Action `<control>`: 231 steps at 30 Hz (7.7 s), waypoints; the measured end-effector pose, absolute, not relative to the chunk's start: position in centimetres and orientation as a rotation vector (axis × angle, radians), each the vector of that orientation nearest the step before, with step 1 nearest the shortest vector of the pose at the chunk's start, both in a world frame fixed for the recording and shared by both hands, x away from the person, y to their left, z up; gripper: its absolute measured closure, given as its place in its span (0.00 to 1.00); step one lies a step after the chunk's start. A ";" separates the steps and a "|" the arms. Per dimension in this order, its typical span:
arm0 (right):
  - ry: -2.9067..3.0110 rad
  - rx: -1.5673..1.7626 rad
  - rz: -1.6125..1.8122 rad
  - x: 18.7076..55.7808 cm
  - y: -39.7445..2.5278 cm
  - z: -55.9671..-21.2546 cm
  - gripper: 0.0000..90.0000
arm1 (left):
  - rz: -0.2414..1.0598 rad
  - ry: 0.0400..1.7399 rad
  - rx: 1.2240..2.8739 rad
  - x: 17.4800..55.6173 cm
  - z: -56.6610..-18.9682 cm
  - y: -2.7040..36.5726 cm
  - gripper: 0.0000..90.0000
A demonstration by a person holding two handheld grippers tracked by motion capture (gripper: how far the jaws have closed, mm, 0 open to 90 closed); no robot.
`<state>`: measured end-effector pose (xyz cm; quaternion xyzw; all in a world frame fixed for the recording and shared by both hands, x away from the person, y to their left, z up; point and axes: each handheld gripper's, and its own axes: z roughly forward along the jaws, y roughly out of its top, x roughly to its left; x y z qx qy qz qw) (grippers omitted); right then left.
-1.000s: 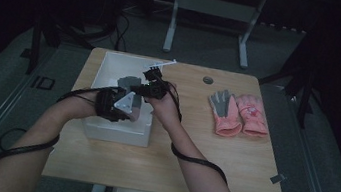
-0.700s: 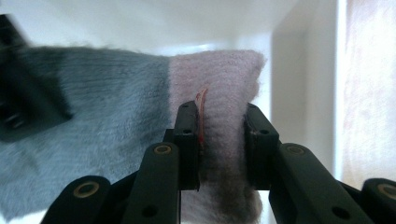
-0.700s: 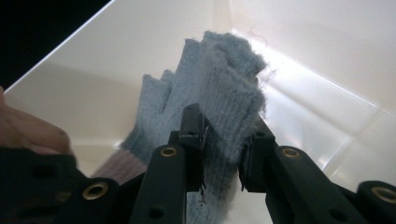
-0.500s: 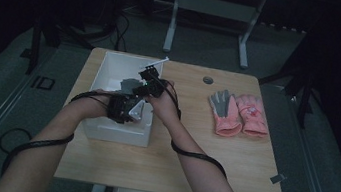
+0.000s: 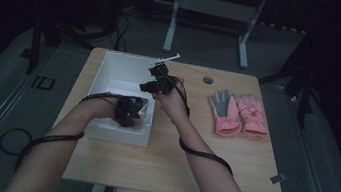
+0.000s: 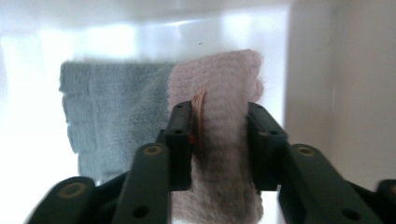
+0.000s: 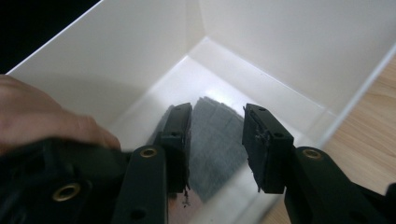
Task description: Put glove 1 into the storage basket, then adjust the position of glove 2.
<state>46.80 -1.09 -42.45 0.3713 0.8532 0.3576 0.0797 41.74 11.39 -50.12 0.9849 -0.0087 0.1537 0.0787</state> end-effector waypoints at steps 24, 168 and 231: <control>2.471 1.063 1.148 43.2 -9.9 -39.6 0.60 | 0.394 0.373 2.619 39.9 -42.0 11.9 0.57; 2.097 1.596 0.900 40.6 -17.0 -53.2 0.84 | 0.470 0.647 2.006 26.2 -57.5 -0.7 0.01; 1.879 1.531 0.747 51.9 -38.0 -53.2 0.73 | 0.467 0.654 1.993 26.3 -57.7 -0.5 0.01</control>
